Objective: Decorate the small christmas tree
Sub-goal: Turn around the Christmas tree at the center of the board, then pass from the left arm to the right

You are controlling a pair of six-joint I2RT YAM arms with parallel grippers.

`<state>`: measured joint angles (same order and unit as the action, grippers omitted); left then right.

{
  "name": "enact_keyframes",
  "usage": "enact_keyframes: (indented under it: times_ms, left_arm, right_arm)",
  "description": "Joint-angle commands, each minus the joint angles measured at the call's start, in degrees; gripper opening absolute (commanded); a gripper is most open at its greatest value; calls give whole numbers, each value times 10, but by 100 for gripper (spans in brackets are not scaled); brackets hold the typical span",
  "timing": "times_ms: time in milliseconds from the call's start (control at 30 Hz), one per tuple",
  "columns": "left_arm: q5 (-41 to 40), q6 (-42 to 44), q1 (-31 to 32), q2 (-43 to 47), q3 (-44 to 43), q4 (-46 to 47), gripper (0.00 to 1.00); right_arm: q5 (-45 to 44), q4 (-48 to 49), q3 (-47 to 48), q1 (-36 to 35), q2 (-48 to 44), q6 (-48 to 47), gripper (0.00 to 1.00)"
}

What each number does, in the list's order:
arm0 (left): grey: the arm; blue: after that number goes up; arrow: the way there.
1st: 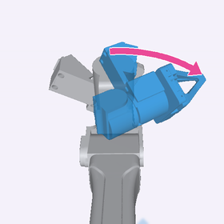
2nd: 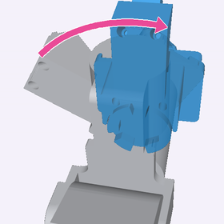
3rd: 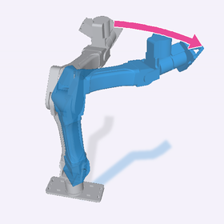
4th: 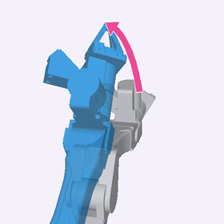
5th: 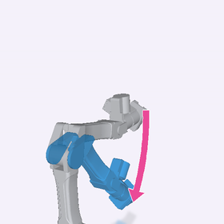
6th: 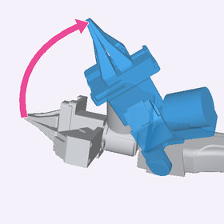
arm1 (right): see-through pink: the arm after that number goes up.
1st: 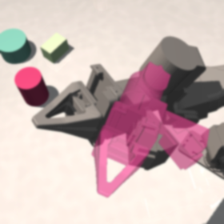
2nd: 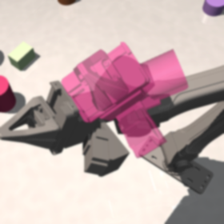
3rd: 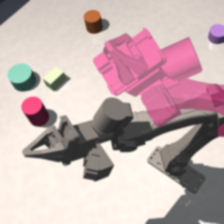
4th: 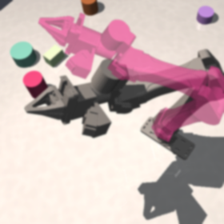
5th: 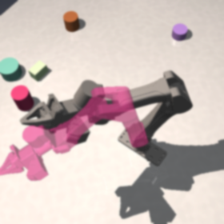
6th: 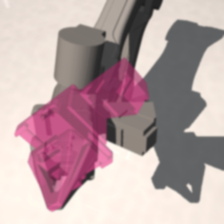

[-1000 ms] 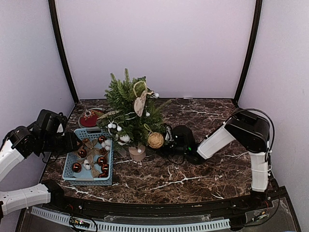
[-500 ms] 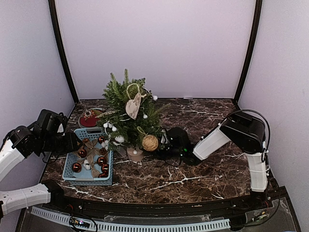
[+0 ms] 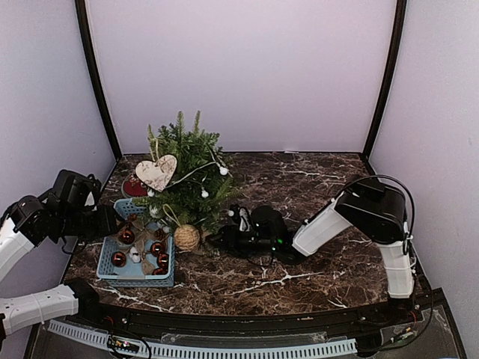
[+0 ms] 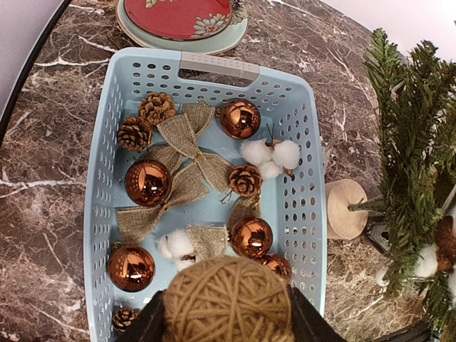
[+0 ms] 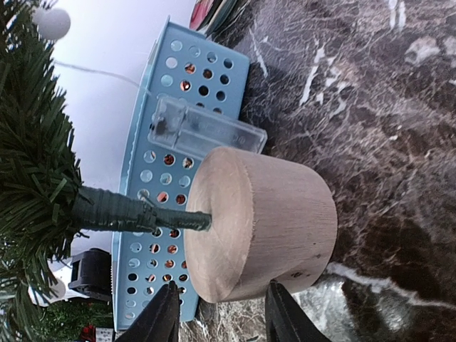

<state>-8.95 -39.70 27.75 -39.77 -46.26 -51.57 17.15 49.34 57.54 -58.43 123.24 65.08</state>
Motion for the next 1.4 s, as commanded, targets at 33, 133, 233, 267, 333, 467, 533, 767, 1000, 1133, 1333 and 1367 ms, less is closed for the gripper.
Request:
enact_keyframes:
  times_ms: [33, 133, 233, 267, 333, 467, 533, 767, 1000, 1133, 1333, 1367]
  left_arm:
    - [-12, -5, -3, 16, -39, -39, 42]
    - [-9, -7, -3, 23, -53, -53, 43]
    - [6, -6, -3, 34, -75, -69, 42]
    - [15, -5, -3, 38, -83, -75, 42]
    - [30, -3, -3, 47, -95, -84, 42]
    - [72, 14, -3, 61, -114, -99, 40]
    - [112, 33, -3, 66, -116, -98, 39]
    - [305, 105, -3, 89, -101, -70, 34]
    - [439, 108, -2, 115, -91, -26, 31]
    - [488, 85, -3, 137, -89, 5, 31]
    - [523, 58, -2, 148, -98, 37, 30]
    - [525, 57, -2, 146, -100, 43, 31]
  right_arm:
    - [-6, 24, 5, -9, -3, 1, 43]
    - [-29, 6, -12, -9, -28, -12, 43]
    - [-58, -13, -38, -8, -68, -25, 44]
    - [-66, -19, -47, -7, -81, -29, 44]
    - [-81, -30, -66, -5, -108, -37, 43]
    - [-106, -48, -104, 0, -162, -47, 43]
    - [-116, -54, -125, 2, -191, -51, 42]
    - [-161, -123, -191, 5, -325, -76, 42]
    - [-228, -239, -230, 5, -483, -107, 43]
    - [-237, -307, -219, 5, -550, -140, 43]
    - [-158, -367, -156, -7, -581, -222, 43]
    - [-144, -370, -147, -11, -581, -230, 43]
